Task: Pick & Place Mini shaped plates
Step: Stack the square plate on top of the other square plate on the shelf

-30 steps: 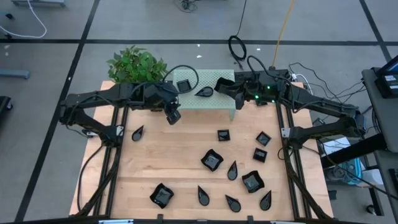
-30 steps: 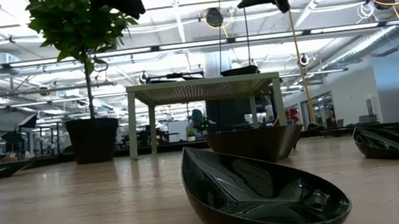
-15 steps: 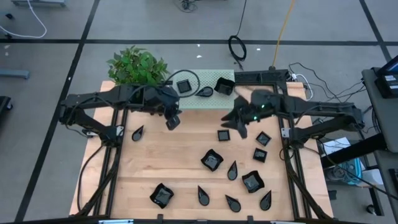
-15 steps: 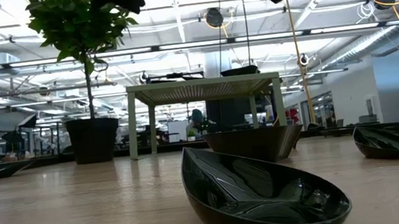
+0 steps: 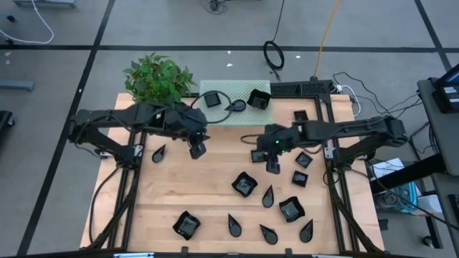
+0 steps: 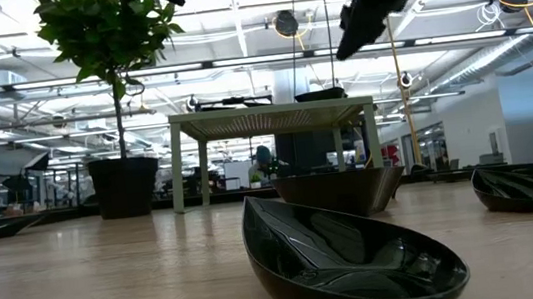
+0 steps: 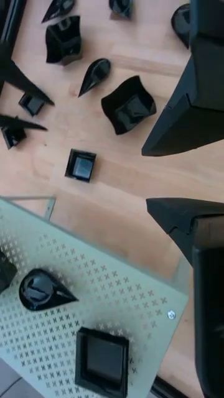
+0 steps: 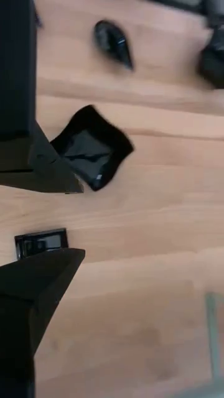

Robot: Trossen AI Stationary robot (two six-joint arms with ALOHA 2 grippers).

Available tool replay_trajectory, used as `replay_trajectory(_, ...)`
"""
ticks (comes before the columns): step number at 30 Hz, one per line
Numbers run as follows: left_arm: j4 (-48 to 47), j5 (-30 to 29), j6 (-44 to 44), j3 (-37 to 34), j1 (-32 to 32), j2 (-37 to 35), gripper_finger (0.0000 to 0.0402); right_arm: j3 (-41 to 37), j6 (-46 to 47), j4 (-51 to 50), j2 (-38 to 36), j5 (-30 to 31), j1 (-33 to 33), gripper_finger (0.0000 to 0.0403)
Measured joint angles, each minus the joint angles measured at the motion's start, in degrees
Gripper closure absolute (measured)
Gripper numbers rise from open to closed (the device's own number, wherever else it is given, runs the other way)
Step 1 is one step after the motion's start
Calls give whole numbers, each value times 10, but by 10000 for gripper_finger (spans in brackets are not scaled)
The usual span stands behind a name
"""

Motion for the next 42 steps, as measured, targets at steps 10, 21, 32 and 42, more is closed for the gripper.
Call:
replay_trajectory(10, -3, 0, -30, 0, -41, 0, 279, -9, 361, -129, 87, 120, -54, 261)
replay_trajectory(21, -2, -1, -31, 0, -59, 0, 279, -191, 567, 152, 94, 57, -80, 261)
replay_trajectory(32, 2, -2, -29, 0, -58, 0, 279, -293, 656, 312, 90, 67, -66, 263)
replay_trajectory(42, 3, -18, -23, 0, -58, 0, 279, -295, 629, 336, 94, 70, -53, 363)
